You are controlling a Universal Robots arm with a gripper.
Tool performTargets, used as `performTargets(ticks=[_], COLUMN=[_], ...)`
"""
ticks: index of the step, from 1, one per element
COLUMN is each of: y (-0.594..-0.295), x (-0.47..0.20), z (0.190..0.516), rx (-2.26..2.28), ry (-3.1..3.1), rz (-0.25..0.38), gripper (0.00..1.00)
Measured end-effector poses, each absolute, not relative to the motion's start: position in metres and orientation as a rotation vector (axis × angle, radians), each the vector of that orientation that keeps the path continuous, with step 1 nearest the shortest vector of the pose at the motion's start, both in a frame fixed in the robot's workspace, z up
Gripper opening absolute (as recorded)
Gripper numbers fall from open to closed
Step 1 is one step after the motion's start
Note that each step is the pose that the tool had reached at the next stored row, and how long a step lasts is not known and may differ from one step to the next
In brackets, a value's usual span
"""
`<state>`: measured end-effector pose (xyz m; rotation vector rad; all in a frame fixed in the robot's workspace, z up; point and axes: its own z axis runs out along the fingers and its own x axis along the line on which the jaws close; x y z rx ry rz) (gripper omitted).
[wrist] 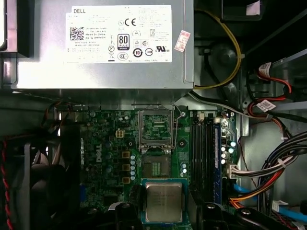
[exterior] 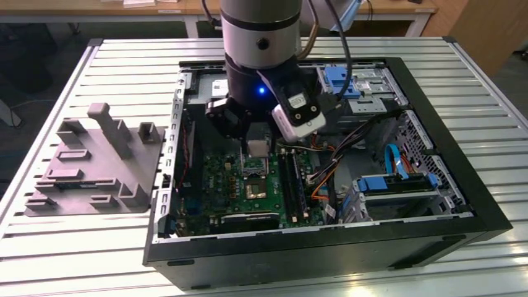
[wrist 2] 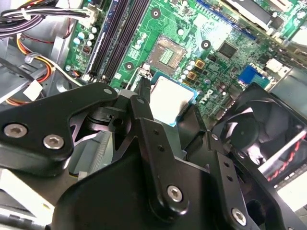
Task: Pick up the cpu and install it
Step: 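Place the cpu into insertion slot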
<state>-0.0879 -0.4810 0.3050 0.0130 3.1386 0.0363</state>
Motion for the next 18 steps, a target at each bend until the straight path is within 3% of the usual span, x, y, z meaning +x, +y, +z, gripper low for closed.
performTargets(ticks=[18], y=[-0.483], x=[-0.088], z=[0.274], rx=[0.012], ry=[3.139], rz=[0.036], gripper=[0.47])
